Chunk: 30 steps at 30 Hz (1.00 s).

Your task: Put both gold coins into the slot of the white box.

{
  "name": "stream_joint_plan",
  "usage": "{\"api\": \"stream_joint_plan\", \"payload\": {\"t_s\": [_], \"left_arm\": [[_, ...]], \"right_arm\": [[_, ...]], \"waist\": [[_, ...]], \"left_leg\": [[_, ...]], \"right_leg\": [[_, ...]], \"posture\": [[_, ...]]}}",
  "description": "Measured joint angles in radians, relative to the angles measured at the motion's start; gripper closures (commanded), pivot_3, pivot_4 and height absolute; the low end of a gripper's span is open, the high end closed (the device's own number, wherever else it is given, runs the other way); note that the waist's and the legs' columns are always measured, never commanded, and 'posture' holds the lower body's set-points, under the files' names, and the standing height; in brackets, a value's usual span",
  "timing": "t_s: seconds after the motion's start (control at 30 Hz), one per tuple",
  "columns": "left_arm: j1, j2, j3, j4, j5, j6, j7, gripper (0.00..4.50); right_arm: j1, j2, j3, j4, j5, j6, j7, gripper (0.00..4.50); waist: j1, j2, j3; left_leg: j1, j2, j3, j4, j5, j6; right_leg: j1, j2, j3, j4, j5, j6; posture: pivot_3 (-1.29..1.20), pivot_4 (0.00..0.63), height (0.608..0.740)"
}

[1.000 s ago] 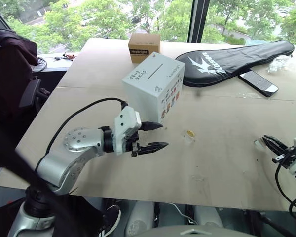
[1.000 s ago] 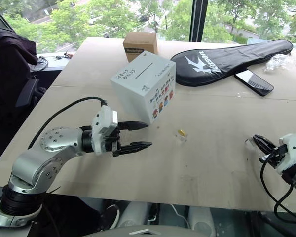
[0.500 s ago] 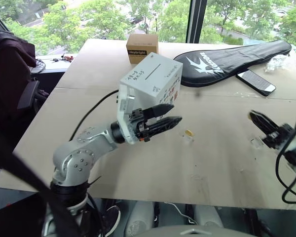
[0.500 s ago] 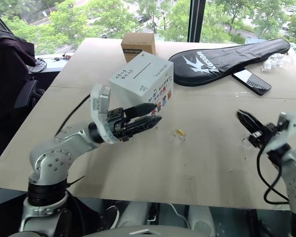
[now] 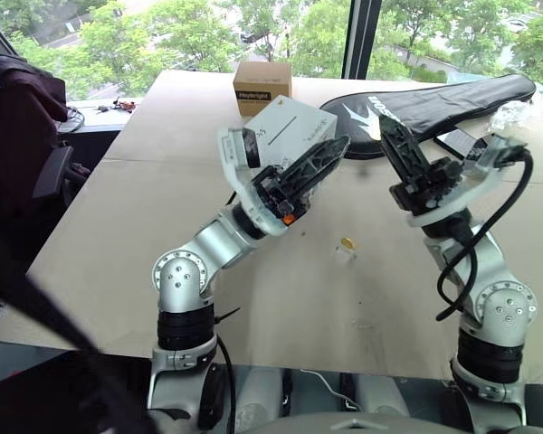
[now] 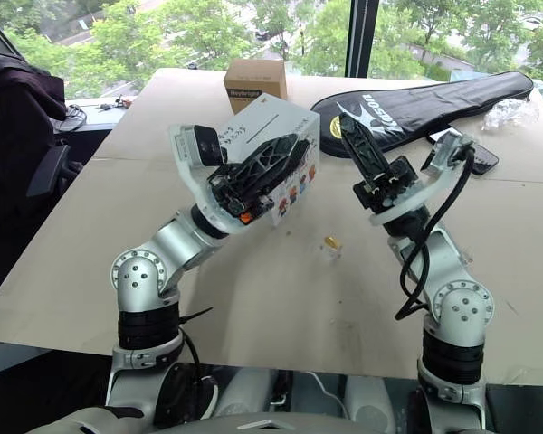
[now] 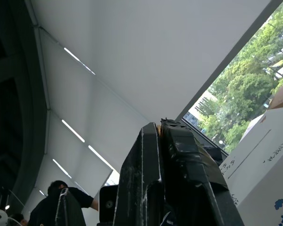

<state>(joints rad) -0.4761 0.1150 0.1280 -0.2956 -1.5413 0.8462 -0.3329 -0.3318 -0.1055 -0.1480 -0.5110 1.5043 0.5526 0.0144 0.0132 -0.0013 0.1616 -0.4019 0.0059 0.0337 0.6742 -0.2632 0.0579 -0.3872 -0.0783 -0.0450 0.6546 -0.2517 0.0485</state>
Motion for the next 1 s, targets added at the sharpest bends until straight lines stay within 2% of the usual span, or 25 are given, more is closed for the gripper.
{"api": "stream_joint_plan", "payload": {"t_s": [0.3, 1.0], "left_arm": [[0.003, -0.035, -0.012, 0.0, -0.005, -0.041, 0.054, 3.07], [0.003, -0.044, -0.024, 0.011, 0.01, -0.057, 0.054, 3.07]], "right_arm": [[0.001, 0.029, 0.053, -0.022, -0.004, -0.014, -0.019, 4.5], [0.002, -0.009, 0.093, -0.027, -0.004, -0.011, 0.033, 4.5]], "waist": [[-0.001, 0.0, 0.0], [-0.001, -0.001, 0.0]], "left_leg": [[0.001, 0.0, 0.001, 0.0, 0.0, 0.001], [0.0, 0.0, 0.001, -0.003, -0.001, 0.001]], "right_leg": [[0.0, 0.001, 0.001, 0.0, 0.0, 0.0], [-0.001, 0.001, 0.001, -0.003, 0.0, 0.0]], "posture": [[0.0, 0.15, 0.74], [0.0, 0.15, 0.74]]}}
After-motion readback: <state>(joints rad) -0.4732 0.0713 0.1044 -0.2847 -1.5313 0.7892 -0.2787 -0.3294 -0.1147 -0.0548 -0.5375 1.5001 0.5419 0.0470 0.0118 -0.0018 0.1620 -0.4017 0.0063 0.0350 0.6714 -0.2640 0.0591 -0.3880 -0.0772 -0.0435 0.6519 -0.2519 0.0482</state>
